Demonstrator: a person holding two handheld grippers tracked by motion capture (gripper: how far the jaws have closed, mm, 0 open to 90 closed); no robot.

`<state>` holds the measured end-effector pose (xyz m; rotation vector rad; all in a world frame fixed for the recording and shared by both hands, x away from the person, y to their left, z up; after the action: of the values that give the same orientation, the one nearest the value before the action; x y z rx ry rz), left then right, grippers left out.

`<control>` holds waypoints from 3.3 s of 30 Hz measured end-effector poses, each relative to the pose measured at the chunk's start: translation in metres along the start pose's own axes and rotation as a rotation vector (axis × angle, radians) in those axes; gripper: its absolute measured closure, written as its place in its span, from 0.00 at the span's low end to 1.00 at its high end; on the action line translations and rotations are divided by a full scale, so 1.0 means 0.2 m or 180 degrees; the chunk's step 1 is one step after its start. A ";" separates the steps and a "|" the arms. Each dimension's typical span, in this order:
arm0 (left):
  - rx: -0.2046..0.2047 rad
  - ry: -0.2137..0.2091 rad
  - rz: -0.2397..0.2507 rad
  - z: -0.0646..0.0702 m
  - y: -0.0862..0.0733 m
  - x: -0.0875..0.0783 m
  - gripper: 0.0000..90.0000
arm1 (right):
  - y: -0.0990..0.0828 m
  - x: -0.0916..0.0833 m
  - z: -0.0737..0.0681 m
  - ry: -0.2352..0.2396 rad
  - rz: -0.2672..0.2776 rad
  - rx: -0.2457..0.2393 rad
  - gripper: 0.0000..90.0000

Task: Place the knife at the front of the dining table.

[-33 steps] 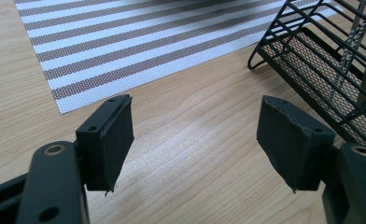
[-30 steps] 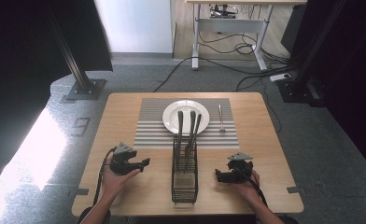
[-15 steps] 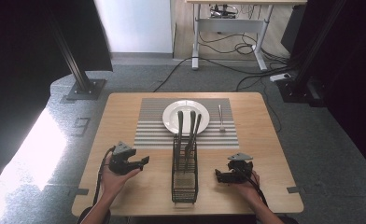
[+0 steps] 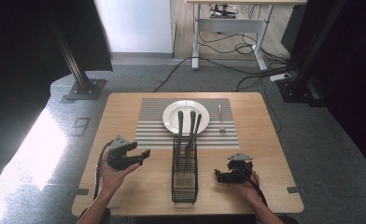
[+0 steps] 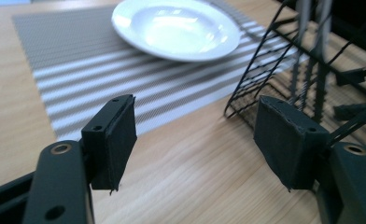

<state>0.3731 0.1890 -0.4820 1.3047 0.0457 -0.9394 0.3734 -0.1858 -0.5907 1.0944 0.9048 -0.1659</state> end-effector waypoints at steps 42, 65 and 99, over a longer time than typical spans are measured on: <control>0.0063 -0.0399 0.0080 0.24 0.34 0.09 0.38 | 0.00 0.00 0.00 -0.0002 0.0023 0.0004 0.02; 0.0082 -0.0485 -0.0043 0.31 0.39 0.23 0.38 | 0.00 0.00 0.00 -0.0004 0.0036 -0.0003 0.02; 0.0084 -0.0540 -0.0298 0.39 0.37 0.45 0.45 | 0.00 0.00 -0.01 -0.0001 0.0046 -0.0021 0.03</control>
<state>0.4407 0.0715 -0.4463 1.2512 -0.0376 -1.1312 0.3726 -0.1850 -0.5905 1.0947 0.8964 -0.1511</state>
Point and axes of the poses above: each handheld gripper's, and its own axes: x roughly forward along the jaws, y roughly out of its top, z roughly to its right, the point moved 5 cm from there along x, roughly forward along the jaws, and after that the axes turned 13 degrees about -x, right-handed, at the moved point
